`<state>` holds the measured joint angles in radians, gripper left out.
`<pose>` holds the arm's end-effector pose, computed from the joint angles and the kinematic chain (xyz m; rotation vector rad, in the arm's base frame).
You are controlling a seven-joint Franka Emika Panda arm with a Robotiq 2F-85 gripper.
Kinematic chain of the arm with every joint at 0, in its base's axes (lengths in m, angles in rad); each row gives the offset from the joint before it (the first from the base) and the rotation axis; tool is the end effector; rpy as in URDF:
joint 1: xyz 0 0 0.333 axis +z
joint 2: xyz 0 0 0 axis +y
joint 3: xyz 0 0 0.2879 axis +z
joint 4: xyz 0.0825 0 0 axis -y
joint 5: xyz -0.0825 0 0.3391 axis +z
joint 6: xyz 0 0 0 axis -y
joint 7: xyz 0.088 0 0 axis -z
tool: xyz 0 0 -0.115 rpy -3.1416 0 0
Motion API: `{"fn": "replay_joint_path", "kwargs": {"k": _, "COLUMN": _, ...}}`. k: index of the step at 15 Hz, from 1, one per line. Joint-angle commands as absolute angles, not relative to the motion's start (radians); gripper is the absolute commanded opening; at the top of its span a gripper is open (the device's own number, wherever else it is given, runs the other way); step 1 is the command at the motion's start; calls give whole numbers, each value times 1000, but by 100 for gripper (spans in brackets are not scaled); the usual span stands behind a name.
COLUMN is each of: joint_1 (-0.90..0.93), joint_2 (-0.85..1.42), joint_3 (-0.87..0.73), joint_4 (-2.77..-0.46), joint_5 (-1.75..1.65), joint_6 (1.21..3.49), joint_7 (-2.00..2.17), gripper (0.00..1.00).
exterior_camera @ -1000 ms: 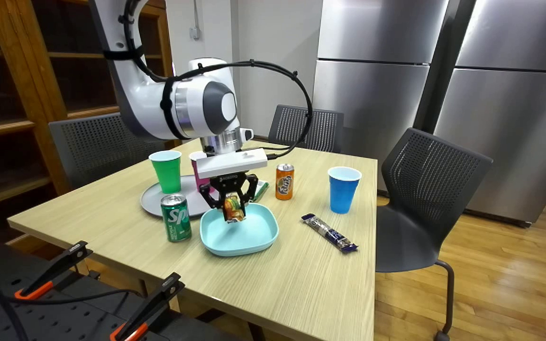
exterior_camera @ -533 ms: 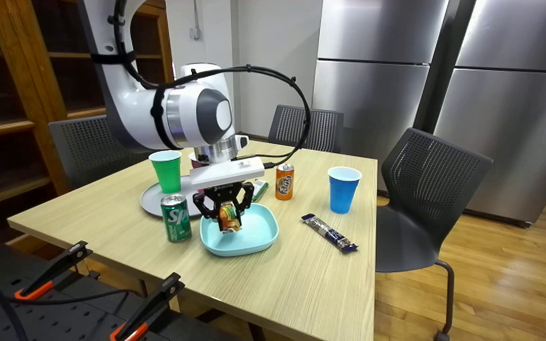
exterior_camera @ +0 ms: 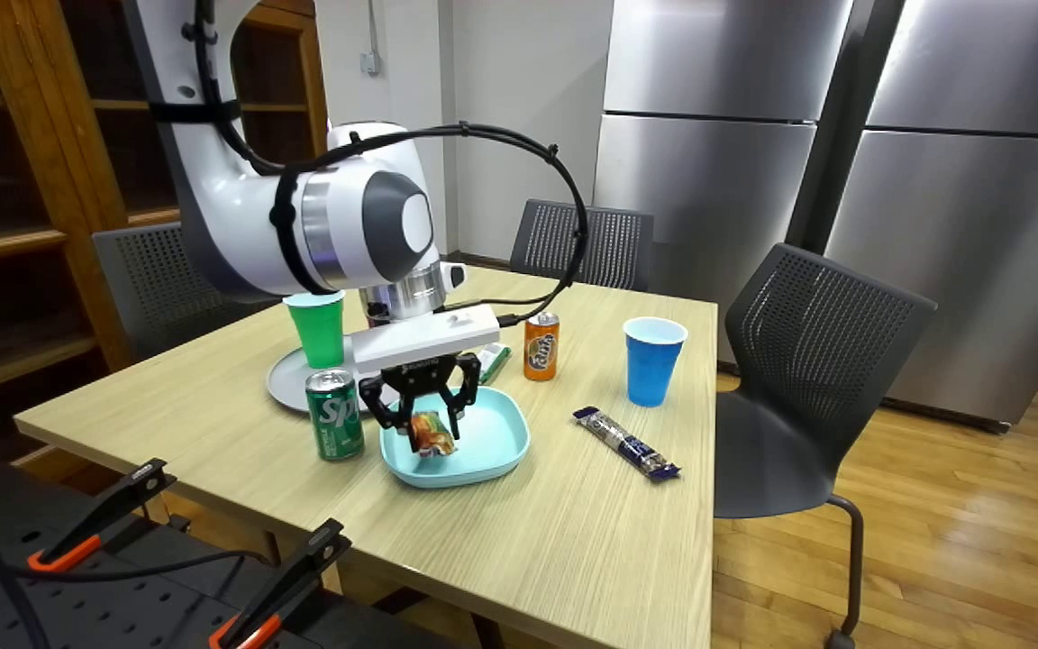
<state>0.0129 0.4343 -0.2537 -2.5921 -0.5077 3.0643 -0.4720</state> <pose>0.3959 -0.0713 0.1214 2.7745 1.1120 -0.0467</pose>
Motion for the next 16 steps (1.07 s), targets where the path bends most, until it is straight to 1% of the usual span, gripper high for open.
{"fn": "replay_joint_path", "kwargs": {"k": 1, "joint_1": 85, "joint_2": 377, "joint_3": -328, "joint_4": -2641, "joint_5": -535, "joint_6": 3085, "joint_7": -441, "gripper": 83}}
{"fn": "replay_joint_path", "kwargs": {"k": 3, "joint_1": 110, "joint_2": 360, "joint_3": -351, "joint_4": -2653, "joint_5": -530, "joint_6": 3092, "joint_7": -443, "gripper": 98}}
{"fn": "replay_joint_path", "kwargs": {"k": 4, "joint_1": 120, "joint_2": 353, "joint_3": -363, "joint_4": -2658, "joint_5": -529, "joint_6": 3095, "joint_7": -444, "gripper": 100}}
{"fn": "replay_joint_path", "kwargs": {"k": 9, "joint_1": 156, "joint_2": 306, "joint_3": -404, "joint_4": -2670, "joint_5": -512, "joint_6": 3077, "joint_7": -435, "gripper": 100}}
{"fn": "replay_joint_path", "kwargs": {"k": 15, "joint_1": 141, "joint_2": 243, "joint_3": -426, "joint_4": -2661, "joint_5": -472, "joint_6": 3018, "joint_7": -401, "gripper": 100}}
{"fn": "replay_joint_path", "kwargs": {"k": 16, "joint_1": 97, "joint_2": 227, "joint_3": -397, "joint_4": -2657, "joint_5": -494, "joint_6": 3003, "joint_7": -376, "gripper": 100}}
